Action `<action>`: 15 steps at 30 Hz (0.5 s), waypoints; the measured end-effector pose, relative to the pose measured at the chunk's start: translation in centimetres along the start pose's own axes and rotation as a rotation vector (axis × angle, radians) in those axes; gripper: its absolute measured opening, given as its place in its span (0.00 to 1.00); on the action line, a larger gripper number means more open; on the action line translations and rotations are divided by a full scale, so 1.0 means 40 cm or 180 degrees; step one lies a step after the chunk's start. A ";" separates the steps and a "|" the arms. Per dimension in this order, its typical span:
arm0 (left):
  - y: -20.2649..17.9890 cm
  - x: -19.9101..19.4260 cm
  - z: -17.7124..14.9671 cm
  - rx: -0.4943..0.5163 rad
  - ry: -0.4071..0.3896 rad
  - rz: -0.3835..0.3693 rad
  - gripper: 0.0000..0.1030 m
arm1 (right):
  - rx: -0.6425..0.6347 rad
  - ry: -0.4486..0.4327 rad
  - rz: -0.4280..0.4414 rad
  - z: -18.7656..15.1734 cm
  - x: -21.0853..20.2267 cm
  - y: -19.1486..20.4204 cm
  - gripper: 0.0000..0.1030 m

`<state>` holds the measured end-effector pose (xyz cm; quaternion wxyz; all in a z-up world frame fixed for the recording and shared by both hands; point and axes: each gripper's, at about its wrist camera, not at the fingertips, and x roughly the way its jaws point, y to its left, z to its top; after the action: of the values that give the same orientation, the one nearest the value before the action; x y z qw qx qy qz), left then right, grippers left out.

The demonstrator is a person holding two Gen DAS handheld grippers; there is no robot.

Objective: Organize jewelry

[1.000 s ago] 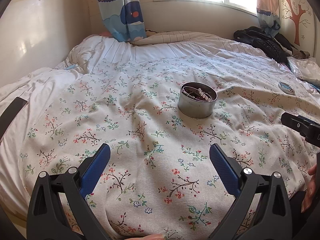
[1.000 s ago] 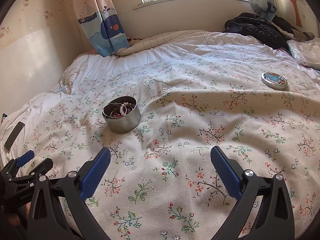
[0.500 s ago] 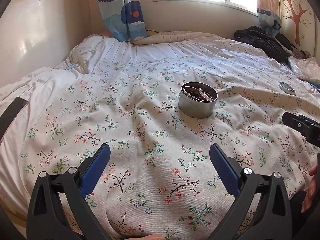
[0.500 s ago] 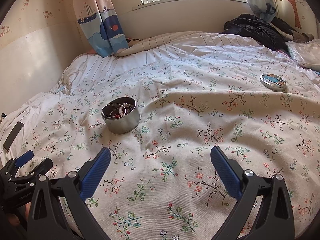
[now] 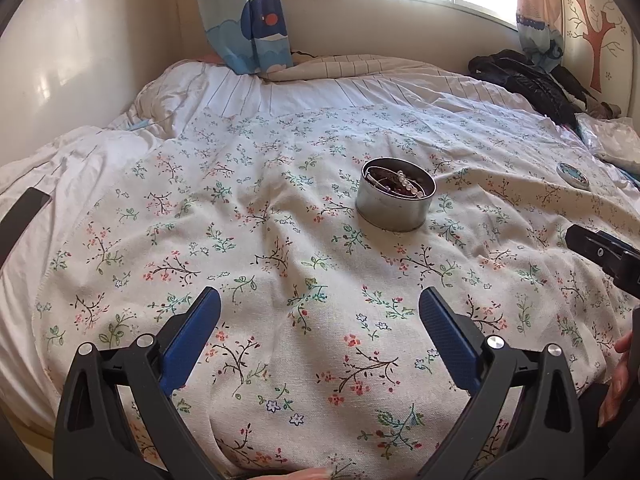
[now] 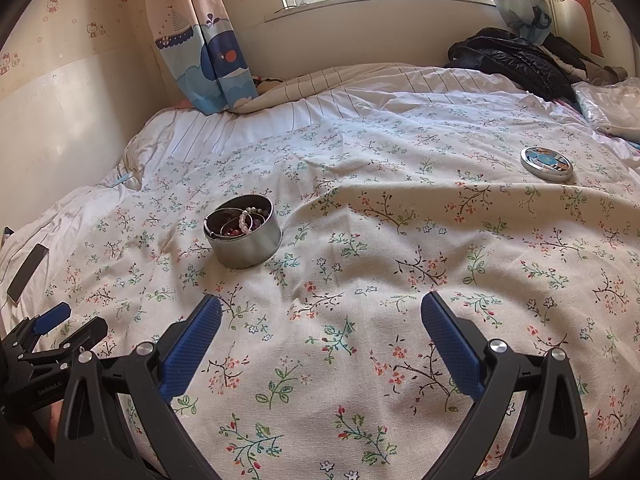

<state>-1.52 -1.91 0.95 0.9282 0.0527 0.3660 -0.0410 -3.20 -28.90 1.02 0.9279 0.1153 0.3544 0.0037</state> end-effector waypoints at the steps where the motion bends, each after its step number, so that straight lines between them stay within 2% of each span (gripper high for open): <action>1: -0.001 -0.001 0.000 0.0003 -0.0007 0.0001 0.93 | 0.0000 0.0001 0.0000 0.000 0.000 0.000 0.93; 15: 0.003 0.000 0.000 -0.0002 0.0002 -0.0014 0.93 | 0.0004 -0.0001 -0.0001 0.000 0.000 0.001 0.93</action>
<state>-1.52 -1.80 0.95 0.9280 0.0516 0.3664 -0.0429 -3.22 -28.85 1.03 0.9279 0.1159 0.3544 0.0033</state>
